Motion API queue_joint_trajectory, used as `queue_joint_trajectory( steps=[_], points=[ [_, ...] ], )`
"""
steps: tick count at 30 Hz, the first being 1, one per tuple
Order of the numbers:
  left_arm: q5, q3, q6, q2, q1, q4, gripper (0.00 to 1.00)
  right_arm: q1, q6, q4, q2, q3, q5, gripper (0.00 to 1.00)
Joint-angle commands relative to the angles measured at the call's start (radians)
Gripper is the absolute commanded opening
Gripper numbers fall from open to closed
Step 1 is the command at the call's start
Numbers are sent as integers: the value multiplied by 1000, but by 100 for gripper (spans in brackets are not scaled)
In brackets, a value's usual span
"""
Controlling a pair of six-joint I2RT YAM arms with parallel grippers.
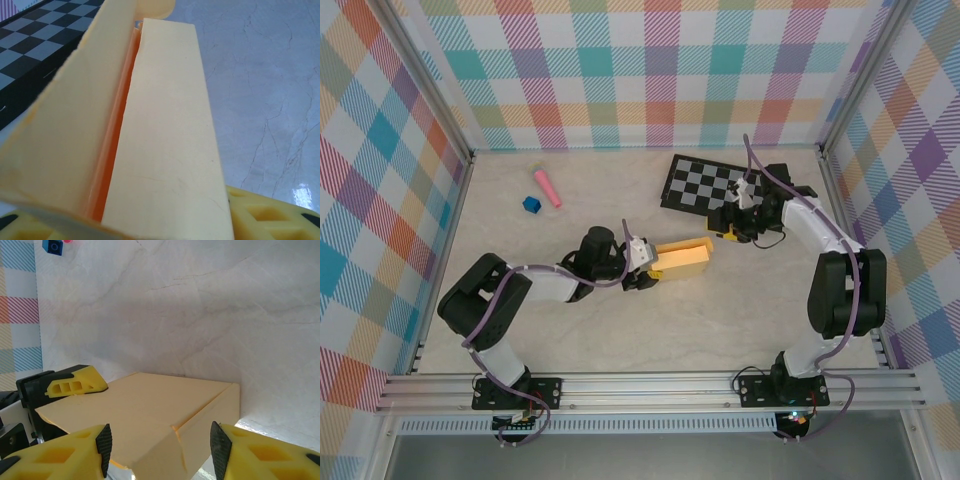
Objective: Fold the paper box
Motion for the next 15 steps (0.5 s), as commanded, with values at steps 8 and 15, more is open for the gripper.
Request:
queue_joint_trajectory(
  steps=[8, 15],
  points=[
    [51, 57, 12, 46, 13, -39, 53, 28, 54, -28, -15, -10, -89, 54],
    [53, 63, 6, 47, 22, -56, 54, 45, 55, -40, -14, -27, -80, 54]
  ],
)
